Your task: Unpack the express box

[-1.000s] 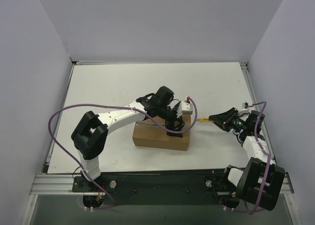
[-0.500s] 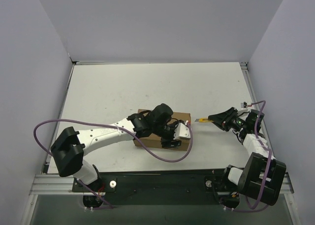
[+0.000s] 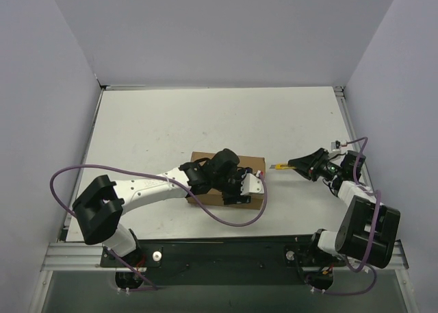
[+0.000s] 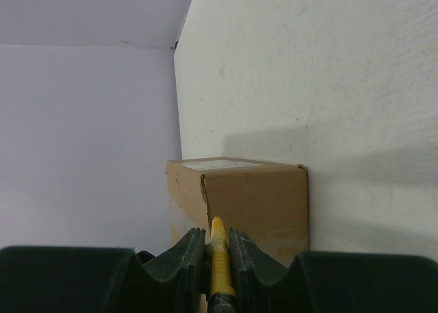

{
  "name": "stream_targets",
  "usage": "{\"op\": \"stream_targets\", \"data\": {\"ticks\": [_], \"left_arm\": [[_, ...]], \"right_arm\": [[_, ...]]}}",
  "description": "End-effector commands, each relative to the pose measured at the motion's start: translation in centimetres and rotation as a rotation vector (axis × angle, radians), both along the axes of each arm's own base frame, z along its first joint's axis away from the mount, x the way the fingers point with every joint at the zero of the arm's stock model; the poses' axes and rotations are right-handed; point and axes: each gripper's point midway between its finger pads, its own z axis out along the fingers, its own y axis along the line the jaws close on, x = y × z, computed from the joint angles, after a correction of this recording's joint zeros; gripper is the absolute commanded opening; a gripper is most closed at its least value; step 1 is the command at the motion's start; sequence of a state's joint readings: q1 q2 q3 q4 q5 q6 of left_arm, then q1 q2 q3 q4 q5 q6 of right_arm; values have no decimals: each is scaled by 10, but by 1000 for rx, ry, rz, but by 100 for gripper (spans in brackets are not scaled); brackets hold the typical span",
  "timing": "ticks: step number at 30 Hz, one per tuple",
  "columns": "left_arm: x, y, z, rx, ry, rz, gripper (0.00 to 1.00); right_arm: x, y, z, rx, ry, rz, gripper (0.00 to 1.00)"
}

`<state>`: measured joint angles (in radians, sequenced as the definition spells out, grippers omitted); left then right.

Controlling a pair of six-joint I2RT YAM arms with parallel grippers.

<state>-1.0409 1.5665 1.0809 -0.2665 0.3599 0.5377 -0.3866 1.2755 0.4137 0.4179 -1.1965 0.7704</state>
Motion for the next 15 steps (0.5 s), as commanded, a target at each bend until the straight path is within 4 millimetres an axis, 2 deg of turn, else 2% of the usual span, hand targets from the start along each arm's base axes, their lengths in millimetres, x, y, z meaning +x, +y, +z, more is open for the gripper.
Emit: {"op": "stream_targets", "data": {"ticks": [1, 9, 13, 15], "left_arm": [[4, -6, 4, -27, -40, -2, 66], [6, -4, 0, -22, -37, 7, 66], [9, -6, 2, -33, -37, 19, 66], [12, -6, 2, -35, -26, 38, 66]], "right_arm": [[13, -3, 22, 12, -123, 25, 0], [18, -3, 20, 47, -135, 37, 0], [18, -2, 20, 10, -184, 60, 0], [15, -1, 14, -28, -210, 79, 0]]}}
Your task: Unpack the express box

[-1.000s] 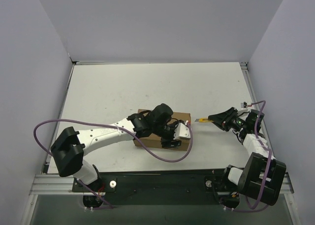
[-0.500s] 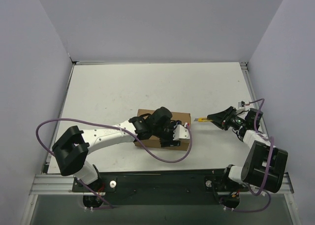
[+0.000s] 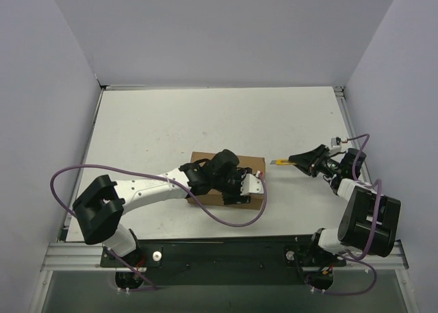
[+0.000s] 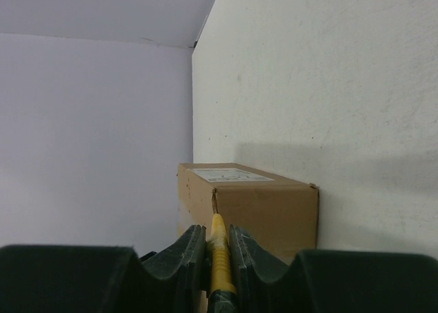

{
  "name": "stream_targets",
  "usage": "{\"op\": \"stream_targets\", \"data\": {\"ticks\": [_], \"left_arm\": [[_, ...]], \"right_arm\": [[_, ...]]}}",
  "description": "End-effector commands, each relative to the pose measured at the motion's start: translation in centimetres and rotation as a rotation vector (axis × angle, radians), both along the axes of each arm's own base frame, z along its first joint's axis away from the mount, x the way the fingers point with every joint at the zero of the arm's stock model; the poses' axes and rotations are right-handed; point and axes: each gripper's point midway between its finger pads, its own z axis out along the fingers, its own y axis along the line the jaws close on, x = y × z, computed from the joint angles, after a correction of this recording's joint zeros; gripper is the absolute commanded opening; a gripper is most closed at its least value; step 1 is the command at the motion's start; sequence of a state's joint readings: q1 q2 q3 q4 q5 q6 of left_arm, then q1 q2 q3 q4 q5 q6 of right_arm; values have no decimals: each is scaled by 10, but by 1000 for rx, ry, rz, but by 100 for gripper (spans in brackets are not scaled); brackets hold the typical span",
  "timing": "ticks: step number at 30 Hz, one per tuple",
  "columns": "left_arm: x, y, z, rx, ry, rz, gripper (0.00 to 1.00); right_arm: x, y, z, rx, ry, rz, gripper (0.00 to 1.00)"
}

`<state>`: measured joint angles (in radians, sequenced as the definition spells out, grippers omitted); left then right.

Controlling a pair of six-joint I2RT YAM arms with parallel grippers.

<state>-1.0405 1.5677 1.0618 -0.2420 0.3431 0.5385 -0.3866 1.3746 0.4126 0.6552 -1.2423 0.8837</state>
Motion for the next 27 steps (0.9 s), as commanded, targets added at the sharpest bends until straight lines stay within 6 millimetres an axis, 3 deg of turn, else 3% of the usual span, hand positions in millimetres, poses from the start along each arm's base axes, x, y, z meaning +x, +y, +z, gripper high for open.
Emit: {"op": "stream_targets", "data": {"ticks": [1, 27], "left_arm": [[9, -7, 6, -38, -15, 23, 66], [23, -4, 3, -32, -3, 67, 66]], "right_arm": [[-1, 1, 5, -87, -160, 67, 0], [-9, 18, 5, -50, -172, 120, 0]]}}
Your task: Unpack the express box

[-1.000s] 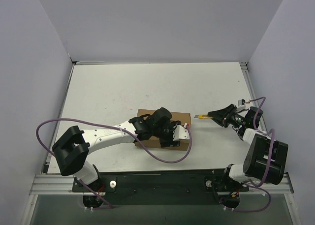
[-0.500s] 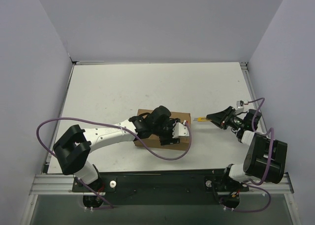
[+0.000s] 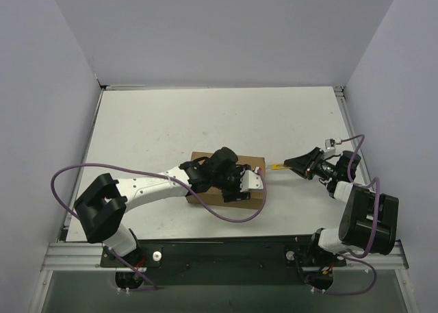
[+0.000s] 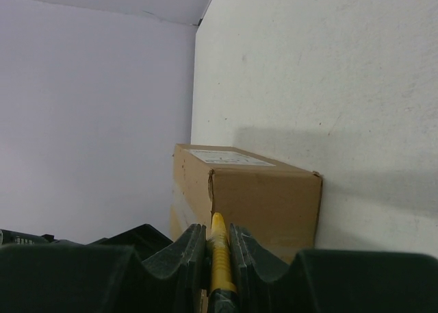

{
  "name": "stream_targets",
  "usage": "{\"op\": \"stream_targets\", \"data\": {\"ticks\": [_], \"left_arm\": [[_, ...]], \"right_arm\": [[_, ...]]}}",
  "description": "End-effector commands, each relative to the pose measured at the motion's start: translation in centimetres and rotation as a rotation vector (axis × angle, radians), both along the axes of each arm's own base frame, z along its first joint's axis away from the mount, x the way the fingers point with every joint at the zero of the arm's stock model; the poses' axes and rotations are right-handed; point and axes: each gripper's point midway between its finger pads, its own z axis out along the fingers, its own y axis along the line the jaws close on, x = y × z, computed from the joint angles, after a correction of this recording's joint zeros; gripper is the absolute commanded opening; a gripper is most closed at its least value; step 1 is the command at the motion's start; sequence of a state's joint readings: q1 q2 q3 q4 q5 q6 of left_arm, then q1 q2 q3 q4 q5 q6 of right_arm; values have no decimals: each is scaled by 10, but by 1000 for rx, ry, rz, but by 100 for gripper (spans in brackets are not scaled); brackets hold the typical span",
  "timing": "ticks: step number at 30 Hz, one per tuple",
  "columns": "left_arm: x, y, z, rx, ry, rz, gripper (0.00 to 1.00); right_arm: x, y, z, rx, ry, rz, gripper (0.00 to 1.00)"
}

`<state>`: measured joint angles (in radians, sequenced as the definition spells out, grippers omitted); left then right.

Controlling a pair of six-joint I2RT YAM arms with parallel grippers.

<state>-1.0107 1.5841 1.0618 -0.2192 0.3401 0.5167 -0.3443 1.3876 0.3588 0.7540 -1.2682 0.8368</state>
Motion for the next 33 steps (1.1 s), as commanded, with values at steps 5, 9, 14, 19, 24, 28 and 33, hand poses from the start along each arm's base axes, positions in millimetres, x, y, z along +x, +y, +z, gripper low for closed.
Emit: {"op": "stream_targets", "data": {"ticks": [5, 9, 14, 19, 24, 28, 33], "left_arm": [[10, -7, 6, -26, -16, 23, 66], [11, -7, 6, -25, -17, 28, 66], [17, -7, 9, -35, -22, 45, 66], [24, -5, 11, -38, -25, 61, 66], [32, -2, 10, -42, -30, 75, 66], [37, -2, 11, -46, -43, 89, 66], [43, -1, 11, -44, -65, 109, 66]], "right_arm": [[2, 3, 16, -9, -103, 49, 0], [0, 3, 16, -6, -100, 57, 0], [-7, 8, 7, -17, -83, 100, 0], [-6, 12, 10, 12, -91, 126, 0], [-6, 16, 12, 32, -82, 145, 0], [-9, 23, 13, 44, -79, 184, 0], [-12, 29, 14, 56, -68, 211, 0]]}}
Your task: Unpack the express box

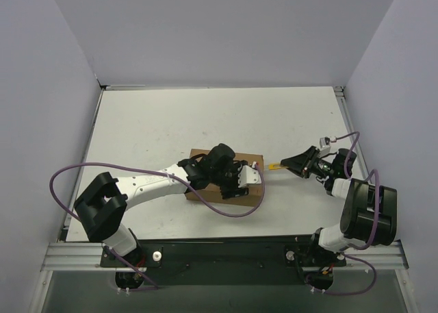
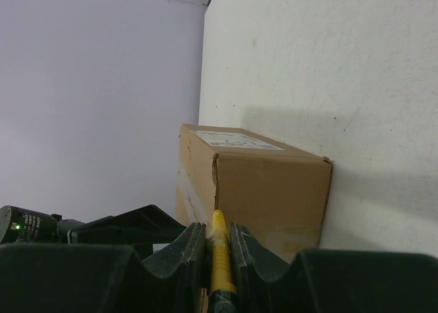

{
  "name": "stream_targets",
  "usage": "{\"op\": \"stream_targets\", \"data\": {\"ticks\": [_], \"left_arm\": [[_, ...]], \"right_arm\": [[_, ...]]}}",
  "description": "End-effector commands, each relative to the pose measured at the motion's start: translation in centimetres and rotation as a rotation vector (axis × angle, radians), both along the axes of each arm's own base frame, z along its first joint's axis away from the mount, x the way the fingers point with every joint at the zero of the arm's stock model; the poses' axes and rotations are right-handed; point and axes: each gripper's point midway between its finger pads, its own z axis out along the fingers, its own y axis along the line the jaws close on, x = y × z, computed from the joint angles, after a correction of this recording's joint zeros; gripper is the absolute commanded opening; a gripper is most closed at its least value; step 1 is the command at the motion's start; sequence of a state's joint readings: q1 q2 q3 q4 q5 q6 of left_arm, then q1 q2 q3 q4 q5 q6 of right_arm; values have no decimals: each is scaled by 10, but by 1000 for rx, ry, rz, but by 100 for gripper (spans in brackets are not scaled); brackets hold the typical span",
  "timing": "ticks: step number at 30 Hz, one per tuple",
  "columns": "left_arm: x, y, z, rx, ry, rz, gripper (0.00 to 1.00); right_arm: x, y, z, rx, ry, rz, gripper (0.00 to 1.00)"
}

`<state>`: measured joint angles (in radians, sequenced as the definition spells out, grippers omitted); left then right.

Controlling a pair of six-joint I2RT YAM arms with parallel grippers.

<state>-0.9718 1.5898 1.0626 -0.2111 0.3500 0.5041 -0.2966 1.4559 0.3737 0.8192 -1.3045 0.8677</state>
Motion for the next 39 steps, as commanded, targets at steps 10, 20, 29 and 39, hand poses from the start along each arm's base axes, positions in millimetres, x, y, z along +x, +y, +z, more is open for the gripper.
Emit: {"op": "stream_targets", "data": {"ticks": [10, 20, 29, 39], "left_arm": [[40, 12, 10, 1, -158, 101, 69], [68, 14, 11, -2, -160, 223, 68], [79, 11, 16, -18, -163, 287, 67], [80, 15, 12, -3, -175, 290, 68]], "right_arm": [[-14, 17, 19, 67, -66, 158, 0], [-24, 22, 12, 31, -14, 176, 0], [-27, 26, 7, 10, 34, 190, 0], [-30, 27, 26, 79, 3, 196, 0]]}}
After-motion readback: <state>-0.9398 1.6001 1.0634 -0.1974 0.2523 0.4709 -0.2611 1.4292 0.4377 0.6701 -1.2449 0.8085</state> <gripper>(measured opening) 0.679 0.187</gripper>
